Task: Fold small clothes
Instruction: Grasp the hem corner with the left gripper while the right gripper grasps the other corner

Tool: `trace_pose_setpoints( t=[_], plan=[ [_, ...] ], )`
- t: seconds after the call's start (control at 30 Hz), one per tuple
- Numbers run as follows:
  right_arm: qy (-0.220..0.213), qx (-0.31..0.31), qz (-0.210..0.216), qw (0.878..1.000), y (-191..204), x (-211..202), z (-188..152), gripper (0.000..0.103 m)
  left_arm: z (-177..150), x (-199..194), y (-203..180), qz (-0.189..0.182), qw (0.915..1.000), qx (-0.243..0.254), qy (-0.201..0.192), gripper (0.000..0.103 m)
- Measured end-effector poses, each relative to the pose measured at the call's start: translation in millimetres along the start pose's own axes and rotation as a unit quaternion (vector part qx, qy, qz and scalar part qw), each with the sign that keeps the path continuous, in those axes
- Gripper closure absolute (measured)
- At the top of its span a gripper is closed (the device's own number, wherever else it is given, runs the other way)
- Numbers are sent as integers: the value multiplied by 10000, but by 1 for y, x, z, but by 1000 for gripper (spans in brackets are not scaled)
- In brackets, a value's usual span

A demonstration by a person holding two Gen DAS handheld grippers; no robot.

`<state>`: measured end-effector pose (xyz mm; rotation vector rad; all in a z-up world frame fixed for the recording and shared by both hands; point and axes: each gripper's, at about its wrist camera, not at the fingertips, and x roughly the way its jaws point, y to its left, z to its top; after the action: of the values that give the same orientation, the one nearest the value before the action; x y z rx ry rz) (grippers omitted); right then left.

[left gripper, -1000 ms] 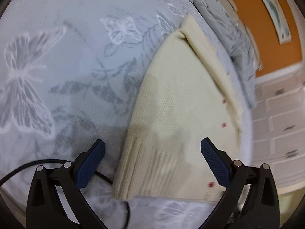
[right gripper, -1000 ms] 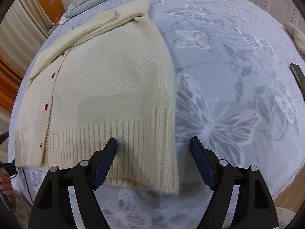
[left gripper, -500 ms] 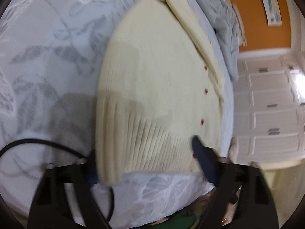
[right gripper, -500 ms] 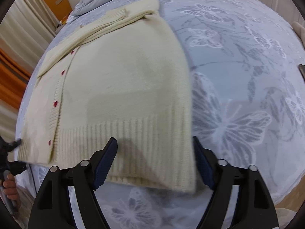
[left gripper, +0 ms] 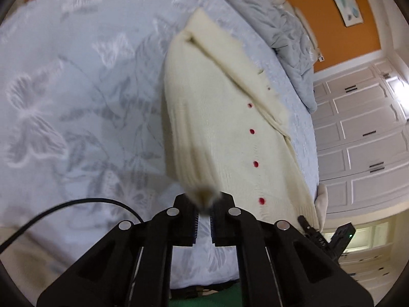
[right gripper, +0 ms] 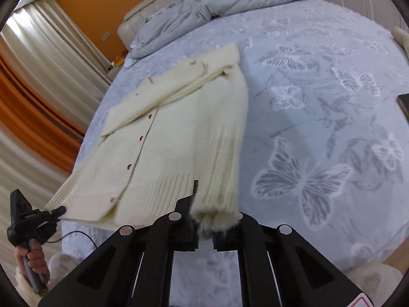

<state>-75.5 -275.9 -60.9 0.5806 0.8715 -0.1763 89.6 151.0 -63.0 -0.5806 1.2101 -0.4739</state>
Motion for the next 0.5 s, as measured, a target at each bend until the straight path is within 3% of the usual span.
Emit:
trace_pose_setpoints(
  t=[0.2,0.4,0.5],
  plan=[
    [303,-369,19,9989,6,-54,-39,97,-43,-39,-17,116,9984,509,223,98],
    [654,-732,284,9948,1,-131,-106,97,-127,-98,-29,241,9922,1118,496,98],
    [519,-710,498,9949,6,-172,-115,97,-158,-128,-39,169,9914,1170,566,98]
  ],
)
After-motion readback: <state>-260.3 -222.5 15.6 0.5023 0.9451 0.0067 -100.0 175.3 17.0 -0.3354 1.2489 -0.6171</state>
